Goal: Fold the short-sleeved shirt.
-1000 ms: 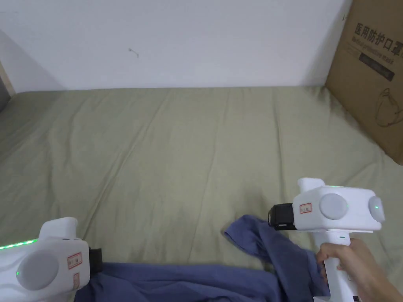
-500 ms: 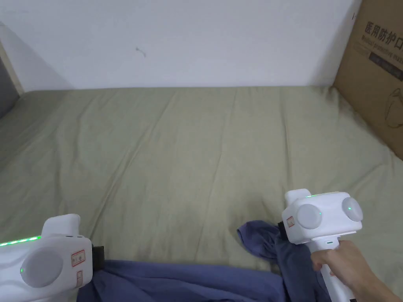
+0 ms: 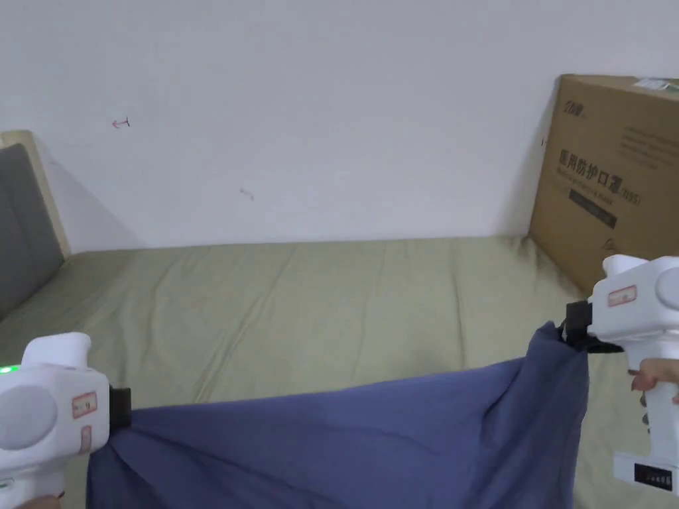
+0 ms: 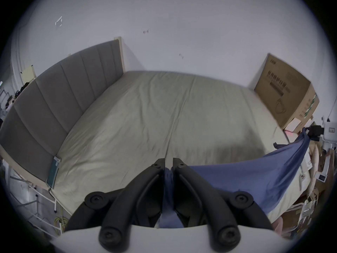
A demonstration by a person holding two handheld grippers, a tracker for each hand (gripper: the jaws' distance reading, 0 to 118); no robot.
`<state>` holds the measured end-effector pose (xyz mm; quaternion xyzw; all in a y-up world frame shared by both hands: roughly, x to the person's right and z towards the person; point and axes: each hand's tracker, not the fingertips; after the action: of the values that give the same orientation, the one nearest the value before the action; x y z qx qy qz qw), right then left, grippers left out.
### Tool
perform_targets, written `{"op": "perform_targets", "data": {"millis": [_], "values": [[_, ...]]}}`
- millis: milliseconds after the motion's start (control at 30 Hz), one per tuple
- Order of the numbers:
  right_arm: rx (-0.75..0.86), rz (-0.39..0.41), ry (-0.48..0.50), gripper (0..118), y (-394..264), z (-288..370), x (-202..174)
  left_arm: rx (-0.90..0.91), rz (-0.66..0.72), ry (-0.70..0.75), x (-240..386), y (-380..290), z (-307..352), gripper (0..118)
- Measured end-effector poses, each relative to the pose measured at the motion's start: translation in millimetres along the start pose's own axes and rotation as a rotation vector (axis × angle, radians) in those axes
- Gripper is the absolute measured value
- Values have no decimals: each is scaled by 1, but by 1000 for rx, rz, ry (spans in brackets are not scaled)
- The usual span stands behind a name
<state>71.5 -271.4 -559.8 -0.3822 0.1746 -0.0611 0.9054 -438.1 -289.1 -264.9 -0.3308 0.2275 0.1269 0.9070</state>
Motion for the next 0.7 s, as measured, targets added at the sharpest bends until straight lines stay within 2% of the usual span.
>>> {"op": "perform_targets", "data": {"millis": [67, 300, 533, 700], "values": [[62, -25, 13, 2, 9, 30, 1, 50, -35, -12, 9, 12, 23, 7], [173, -10, 40, 2, 45, 103, -19, 183, -81, 8, 28, 71, 77, 7], [255, -28, 54, 2, 127, 114, -46, 292, -94, 34, 39, 166, 91, 7], [340, -35, 67, 2, 205, 111, -77, 362, -103, 90, 51, 251, 77, 7]]}}
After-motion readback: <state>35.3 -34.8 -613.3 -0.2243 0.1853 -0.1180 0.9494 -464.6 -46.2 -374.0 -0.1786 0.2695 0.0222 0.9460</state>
